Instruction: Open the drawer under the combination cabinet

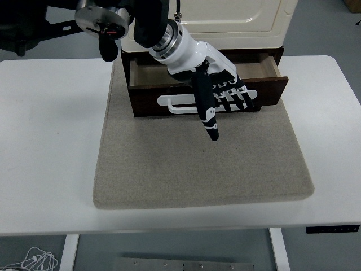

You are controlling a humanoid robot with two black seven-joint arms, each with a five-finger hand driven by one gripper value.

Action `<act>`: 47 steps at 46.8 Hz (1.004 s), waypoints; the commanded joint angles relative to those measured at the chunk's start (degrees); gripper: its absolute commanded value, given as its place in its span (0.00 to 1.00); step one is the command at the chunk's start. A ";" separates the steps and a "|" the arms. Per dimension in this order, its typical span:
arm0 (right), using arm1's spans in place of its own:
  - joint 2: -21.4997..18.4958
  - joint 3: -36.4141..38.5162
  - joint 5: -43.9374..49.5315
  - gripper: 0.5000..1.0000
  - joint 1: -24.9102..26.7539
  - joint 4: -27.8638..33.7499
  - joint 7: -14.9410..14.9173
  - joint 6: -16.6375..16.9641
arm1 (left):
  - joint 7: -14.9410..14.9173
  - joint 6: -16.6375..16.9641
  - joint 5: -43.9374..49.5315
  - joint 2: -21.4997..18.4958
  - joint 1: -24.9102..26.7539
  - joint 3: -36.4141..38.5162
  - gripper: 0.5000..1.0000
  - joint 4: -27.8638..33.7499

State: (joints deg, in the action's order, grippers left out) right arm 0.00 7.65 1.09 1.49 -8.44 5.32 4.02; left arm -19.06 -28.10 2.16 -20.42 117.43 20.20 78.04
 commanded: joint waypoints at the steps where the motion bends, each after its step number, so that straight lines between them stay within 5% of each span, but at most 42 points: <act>1: 0.00 0.00 -0.03 0.85 0.00 0.00 0.04 0.02 | 0.25 -0.46 0.21 -0.67 0.00 -2.61 1.00 -0.08; 16: 0.00 0.00 0.05 0.85 0.00 0.00 0.04 -0.07 | 5.69 -1.78 3.55 -3.13 -1.06 -17.73 1.00 -4.20; 29: 0.00 0.00 0.05 0.85 0.00 0.00 0.04 0.02 | 6.31 -1.08 8.65 -6.47 -1.85 -30.21 1.00 -13.25; 40: 0.00 0.00 0.06 0.85 0.00 0.00 0.04 -0.07 | 10.79 3.75 7.86 -9.99 -10.37 -44.80 1.00 -21.52; 47: 0.00 0.00 0.05 0.85 0.00 0.00 0.04 0.02 | 13.86 11.48 7.95 -10.43 -13.27 -49.81 1.00 -29.51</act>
State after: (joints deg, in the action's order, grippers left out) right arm 0.00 7.64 1.10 1.51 -8.44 5.35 4.01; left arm -6.69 -19.88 10.09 -30.83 104.94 -27.47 52.23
